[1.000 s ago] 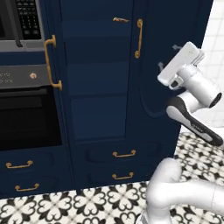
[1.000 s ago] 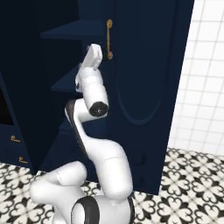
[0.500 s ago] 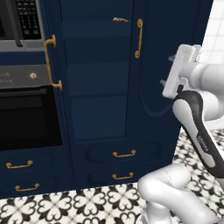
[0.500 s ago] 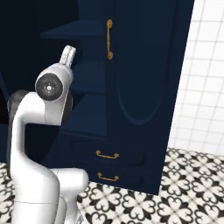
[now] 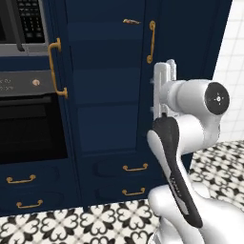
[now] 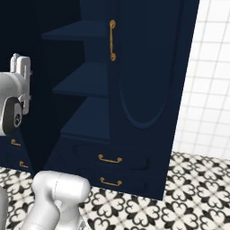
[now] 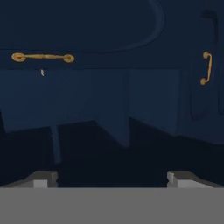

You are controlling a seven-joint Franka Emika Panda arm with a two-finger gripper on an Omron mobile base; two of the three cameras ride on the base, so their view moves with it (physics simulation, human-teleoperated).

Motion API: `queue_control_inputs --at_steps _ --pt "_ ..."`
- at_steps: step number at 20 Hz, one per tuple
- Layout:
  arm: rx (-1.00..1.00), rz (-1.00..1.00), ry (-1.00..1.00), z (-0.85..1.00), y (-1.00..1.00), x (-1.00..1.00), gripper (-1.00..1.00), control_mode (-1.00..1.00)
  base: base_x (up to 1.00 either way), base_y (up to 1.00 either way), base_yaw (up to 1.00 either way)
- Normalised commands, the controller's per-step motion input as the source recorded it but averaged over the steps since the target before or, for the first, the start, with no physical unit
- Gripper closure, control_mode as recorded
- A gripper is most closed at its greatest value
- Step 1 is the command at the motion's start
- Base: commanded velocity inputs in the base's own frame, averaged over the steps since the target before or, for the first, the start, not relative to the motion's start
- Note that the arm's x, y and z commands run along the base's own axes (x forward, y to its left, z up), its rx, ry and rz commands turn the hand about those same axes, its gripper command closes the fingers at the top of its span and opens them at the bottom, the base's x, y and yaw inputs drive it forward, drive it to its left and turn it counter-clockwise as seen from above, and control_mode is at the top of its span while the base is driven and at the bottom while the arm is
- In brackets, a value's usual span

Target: Pick the honey bottle and place it on the digital scale for weighing, and close the cabinet.

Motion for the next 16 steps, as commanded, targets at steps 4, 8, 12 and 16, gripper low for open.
queue_control_inputs --at_steps 4,8,12,16 --pt "-0.15 0.00 0.00 -0.55 0.79 0.00 -1.00 -1.00 0.00 0.00 0.00" --pt "-0.11 0.00 0.00 -0.44 0.90 -0.02 -1.00 -1.00 0.00 0.00 0.00" --pt "-0.01 0.00 -0.11 -0.37 1.00 0.00 -1.00 -1.00 0.00 0.00 0.00" --pt "0.02 0.00 -0.16 -0.41 1.00 0.01 -1.00 -1.00 0.00 0.00 0.00"
